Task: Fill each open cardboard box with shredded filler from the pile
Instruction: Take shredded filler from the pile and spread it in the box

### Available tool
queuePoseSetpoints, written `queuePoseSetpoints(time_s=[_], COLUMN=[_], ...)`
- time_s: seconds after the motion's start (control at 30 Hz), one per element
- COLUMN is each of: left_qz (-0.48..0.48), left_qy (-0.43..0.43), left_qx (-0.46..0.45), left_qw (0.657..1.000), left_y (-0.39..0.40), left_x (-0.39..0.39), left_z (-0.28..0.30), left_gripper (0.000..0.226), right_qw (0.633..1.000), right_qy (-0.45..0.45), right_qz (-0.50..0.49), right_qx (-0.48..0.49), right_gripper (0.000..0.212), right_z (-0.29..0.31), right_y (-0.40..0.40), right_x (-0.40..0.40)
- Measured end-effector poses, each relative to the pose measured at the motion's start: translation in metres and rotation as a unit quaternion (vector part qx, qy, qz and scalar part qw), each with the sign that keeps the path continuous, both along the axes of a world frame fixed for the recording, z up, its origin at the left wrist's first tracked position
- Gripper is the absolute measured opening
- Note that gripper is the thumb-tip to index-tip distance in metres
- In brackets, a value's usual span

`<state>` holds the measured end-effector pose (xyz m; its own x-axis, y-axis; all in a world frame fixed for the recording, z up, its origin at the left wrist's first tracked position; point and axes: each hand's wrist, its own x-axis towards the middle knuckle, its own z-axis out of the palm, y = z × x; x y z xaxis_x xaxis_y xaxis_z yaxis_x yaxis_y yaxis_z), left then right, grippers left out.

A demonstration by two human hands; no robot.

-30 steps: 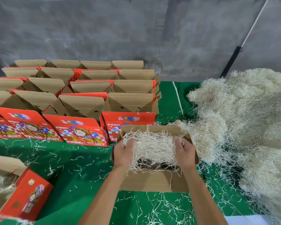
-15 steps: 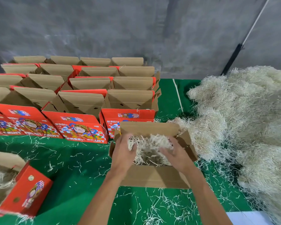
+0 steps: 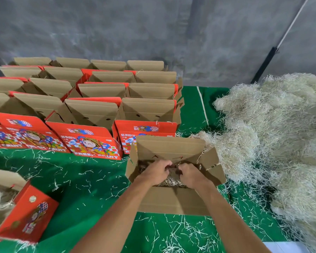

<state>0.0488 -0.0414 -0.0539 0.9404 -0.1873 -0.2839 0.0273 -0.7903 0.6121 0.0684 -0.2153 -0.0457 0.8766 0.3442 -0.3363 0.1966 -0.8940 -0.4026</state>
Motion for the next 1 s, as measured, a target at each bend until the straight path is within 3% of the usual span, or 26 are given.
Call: queuePoseSetpoints(time_s=[0.17,0.3,0.4,0.47,0.5,0.63,0.7,0.77,0.87,1.0], left_qz=[-0.04,-0.055,-0.036,0.003,0.015,0.04,0.043,0.055,0.059,0.051], left_qy=[0.072,0.114,0.178,0.211,0.212,0.193,0.196,0.183,0.16,0.145], left_qx=[0.044,0.068,0.051,0.003,-0.027,-0.078,-0.043,-0.02,-0.005,0.053], left_qw=[0.996,0.99,0.982,0.977,0.977,0.977,0.979,0.981,0.985,0.987], left_y=[-0.017,-0.019,-0.015,-0.006,-0.002,0.019,0.027,0.032,0.031,0.033], left_x=[0.018,0.027,0.036,0.048,0.056,0.068,0.067,0.066,0.063,0.056], left_z=[-0.021,-0.04,-0.049,-0.048,-0.049,-0.055,-0.054,-0.052,-0.045,-0.045], left_gripper=[0.066,0.066,0.047,0.023,0.024,0.086,0.11,0.117,0.09,0.049], right_qw=[0.994,0.988,0.985,0.968,0.954,0.908,0.905,0.92,0.929,0.959], right_qy=[0.051,0.135,0.165,0.165,0.159,0.201,0.245,0.256,0.279,0.273], right_qz=[0.001,0.02,-0.018,-0.095,-0.136,-0.205,-0.19,-0.148,-0.117,-0.054], right_qx=[-0.094,-0.07,0.043,0.166,0.215,0.306,0.291,0.258,0.211,0.047], right_gripper=[0.04,0.035,0.022,0.025,0.026,0.041,0.047,0.037,0.037,0.066], right_z=[-0.038,-0.057,-0.056,-0.054,-0.054,-0.052,-0.05,-0.046,-0.04,-0.028], right_y=[0.012,0.009,0.007,0.009,0.008,0.003,0.0,-0.003,-0.002,0.003], right_x=[0.01,0.026,0.037,0.042,0.043,0.041,0.04,0.04,0.043,0.047])
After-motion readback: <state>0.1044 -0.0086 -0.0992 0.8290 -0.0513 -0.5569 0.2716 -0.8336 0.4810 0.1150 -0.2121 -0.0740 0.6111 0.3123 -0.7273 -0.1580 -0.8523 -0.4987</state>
